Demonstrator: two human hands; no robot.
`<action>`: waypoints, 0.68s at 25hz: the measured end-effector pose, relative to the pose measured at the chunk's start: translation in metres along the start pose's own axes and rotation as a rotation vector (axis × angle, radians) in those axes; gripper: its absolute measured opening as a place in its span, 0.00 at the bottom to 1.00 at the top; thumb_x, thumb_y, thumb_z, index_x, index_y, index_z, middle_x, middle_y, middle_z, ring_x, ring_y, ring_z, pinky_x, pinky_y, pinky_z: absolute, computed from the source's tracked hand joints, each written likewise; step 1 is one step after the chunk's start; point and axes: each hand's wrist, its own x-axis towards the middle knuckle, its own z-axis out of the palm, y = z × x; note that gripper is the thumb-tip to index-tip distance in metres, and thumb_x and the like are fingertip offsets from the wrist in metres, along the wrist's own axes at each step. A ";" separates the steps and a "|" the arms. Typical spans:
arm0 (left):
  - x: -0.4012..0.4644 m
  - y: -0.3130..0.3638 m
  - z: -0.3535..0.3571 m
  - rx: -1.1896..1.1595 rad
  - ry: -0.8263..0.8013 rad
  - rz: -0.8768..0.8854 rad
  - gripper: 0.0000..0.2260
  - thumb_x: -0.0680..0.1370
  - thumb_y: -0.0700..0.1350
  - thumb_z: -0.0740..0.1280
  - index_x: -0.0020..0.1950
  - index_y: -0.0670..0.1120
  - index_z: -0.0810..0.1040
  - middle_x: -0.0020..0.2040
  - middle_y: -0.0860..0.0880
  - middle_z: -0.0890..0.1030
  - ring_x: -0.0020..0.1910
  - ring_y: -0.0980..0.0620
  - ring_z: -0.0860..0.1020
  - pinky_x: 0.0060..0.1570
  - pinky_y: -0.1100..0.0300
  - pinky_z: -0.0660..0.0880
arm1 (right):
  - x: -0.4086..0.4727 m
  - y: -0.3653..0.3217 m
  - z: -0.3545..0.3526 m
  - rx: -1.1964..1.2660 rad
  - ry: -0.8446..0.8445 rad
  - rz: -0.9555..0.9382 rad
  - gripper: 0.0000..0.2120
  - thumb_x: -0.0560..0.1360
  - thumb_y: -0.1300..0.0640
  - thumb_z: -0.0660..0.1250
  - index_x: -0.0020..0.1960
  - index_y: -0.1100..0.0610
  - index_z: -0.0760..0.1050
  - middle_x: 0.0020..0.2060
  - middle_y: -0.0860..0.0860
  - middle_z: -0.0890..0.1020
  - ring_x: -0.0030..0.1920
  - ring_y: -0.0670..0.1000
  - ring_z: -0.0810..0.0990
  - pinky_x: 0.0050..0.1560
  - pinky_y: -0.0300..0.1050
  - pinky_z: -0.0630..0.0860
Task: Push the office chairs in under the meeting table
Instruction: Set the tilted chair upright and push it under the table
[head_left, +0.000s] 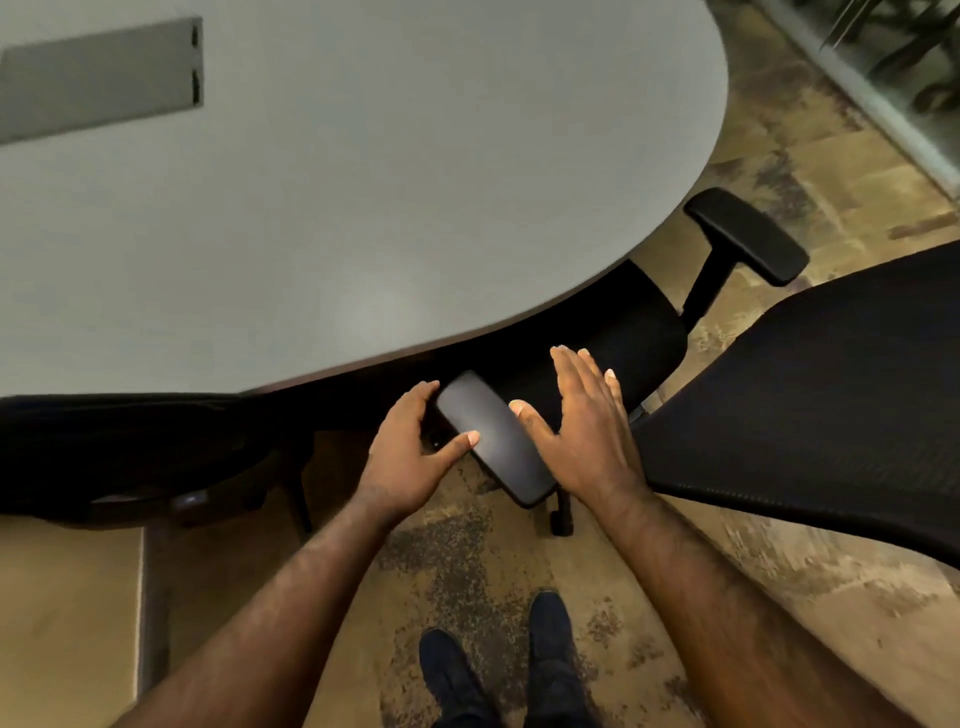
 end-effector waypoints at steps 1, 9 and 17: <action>-0.003 0.009 -0.009 0.051 0.018 0.040 0.38 0.72 0.58 0.72 0.77 0.49 0.61 0.75 0.51 0.65 0.73 0.54 0.62 0.72 0.57 0.60 | 0.000 -0.005 -0.013 0.005 0.021 -0.016 0.34 0.77 0.42 0.61 0.76 0.58 0.56 0.75 0.54 0.61 0.76 0.50 0.51 0.74 0.48 0.42; -0.026 0.087 -0.049 0.204 0.032 0.215 0.42 0.71 0.68 0.65 0.78 0.47 0.58 0.77 0.47 0.62 0.75 0.48 0.61 0.73 0.48 0.61 | -0.009 -0.037 -0.115 0.029 0.238 -0.106 0.30 0.77 0.45 0.63 0.74 0.57 0.61 0.72 0.54 0.67 0.75 0.51 0.56 0.74 0.51 0.50; -0.052 0.186 -0.063 0.243 0.110 0.376 0.42 0.71 0.72 0.59 0.77 0.48 0.59 0.77 0.47 0.63 0.76 0.48 0.60 0.73 0.45 0.60 | -0.023 -0.028 -0.229 -0.039 0.333 -0.124 0.30 0.77 0.45 0.63 0.74 0.57 0.61 0.73 0.54 0.66 0.75 0.51 0.57 0.74 0.48 0.47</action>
